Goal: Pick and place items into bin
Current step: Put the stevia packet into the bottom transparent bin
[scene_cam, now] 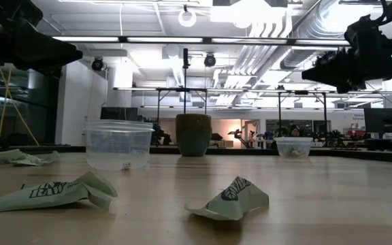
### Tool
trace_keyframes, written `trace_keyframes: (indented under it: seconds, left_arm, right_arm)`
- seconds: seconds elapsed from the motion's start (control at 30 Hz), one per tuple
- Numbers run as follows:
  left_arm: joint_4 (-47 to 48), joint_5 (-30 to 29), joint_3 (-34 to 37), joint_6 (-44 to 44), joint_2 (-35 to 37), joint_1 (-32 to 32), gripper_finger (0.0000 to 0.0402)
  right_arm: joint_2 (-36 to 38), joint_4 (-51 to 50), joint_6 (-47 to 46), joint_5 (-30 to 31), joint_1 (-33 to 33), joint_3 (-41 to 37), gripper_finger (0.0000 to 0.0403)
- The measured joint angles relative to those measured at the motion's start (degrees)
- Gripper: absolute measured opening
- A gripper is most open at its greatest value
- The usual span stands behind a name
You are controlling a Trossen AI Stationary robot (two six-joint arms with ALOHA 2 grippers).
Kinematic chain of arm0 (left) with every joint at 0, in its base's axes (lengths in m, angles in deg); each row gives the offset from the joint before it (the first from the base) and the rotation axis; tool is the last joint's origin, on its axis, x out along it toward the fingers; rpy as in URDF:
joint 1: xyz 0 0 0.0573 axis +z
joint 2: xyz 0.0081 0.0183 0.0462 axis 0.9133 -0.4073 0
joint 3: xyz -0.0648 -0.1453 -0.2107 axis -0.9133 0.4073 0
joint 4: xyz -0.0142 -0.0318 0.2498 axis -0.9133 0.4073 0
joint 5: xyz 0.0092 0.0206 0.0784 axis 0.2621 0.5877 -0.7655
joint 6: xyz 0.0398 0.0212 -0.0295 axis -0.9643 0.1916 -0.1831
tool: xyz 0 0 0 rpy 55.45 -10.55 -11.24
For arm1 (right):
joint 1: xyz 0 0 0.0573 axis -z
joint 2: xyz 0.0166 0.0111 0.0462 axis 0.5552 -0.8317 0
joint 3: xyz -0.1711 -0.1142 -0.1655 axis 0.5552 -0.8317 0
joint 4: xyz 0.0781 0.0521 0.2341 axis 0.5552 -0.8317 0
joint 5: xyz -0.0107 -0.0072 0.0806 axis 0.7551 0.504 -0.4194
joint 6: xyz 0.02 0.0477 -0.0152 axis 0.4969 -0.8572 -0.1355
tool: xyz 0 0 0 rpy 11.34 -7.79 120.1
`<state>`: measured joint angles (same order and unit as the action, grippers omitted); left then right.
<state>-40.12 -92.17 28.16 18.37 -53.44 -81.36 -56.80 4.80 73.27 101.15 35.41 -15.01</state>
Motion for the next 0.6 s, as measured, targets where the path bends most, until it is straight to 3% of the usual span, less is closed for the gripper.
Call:
trace_keyframes:
  seconds: [0.2, 0.37, 0.47, 0.6]
  left_arm:
    - [-3.2, -5.3, 0.0, 0.0, 0.0, 0.0, 0.0149]
    - [-9.3, -9.5, 0.0, -1.1, -2.3, 0.0, 0.021]
    - [-12.7, -16.5, 0.0, -0.6, -5.3, 0.0, 0.025]
    - [-14.1, -20.6, -0.7, 3.1, -10.5, 0.1, 0.0266]
  right_arm:
    - [0.0, -1.0, 0.9, 2.4, 0.2, 0.0, 0.0024]
    - [0.0, -1.0, 3.3, 5.2, 0.6, 0.0, 0.0026]
    - [0.0, -1.3, 3.4, 7.1, 1.2, 0.0, 0.0028]
    - [0.0, -1.7, 3.4, 7.4, 2.3, 0.0, 0.0026]
